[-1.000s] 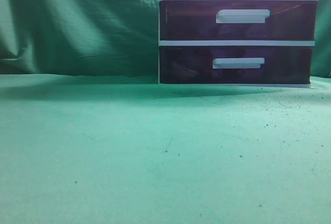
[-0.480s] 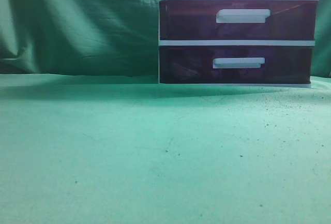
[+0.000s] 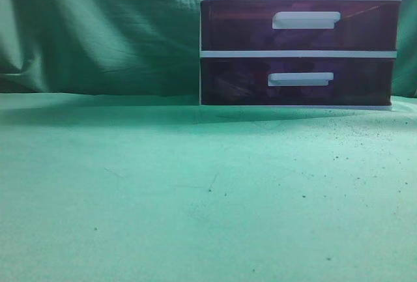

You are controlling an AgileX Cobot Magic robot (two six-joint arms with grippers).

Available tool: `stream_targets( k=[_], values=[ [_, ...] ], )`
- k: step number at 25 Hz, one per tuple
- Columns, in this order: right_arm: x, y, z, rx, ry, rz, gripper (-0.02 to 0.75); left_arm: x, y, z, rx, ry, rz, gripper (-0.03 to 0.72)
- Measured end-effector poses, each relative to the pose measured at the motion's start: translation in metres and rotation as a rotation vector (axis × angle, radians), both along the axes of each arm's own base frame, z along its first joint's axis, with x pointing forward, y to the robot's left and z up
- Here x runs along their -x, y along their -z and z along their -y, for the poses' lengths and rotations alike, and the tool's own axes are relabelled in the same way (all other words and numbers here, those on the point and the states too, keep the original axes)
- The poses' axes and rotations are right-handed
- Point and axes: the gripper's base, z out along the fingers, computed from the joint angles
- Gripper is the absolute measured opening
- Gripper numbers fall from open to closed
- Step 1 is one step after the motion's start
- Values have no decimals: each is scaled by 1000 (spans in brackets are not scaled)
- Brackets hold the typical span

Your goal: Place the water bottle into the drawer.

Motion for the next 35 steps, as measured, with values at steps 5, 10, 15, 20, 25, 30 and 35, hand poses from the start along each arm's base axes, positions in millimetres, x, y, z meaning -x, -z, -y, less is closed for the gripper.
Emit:
stream_targets(
  k=[5, 10, 15, 20, 25, 30, 35],
  values=[
    [0, 0, 0, 0, 0, 0, 0, 0, 0, 0, -3, -1, 0, 0],
    [0, 0, 0, 0, -2, 0, 0, 0, 0, 0, -3, -1, 0, 0],
    [0, 0, 0, 0, 0, 0, 0, 0, 0, 0, -3, -1, 0, 0],
    [7, -2, -6, -76, -96, -58, 0, 0, 0, 0, -3, -1, 0, 0],
    [27, 14, -20, -68, -342, -69, 0, 0, 0, 0, -3, -1, 0, 0],
    [45, 25, -26, -41, -558, -8, 0, 0, 0, 0, -3, -1, 0, 0],
    [60, 32, -27, 58, -750, 55, 0, 0, 0, 0, -4, -2, -2, 0]
  ],
)
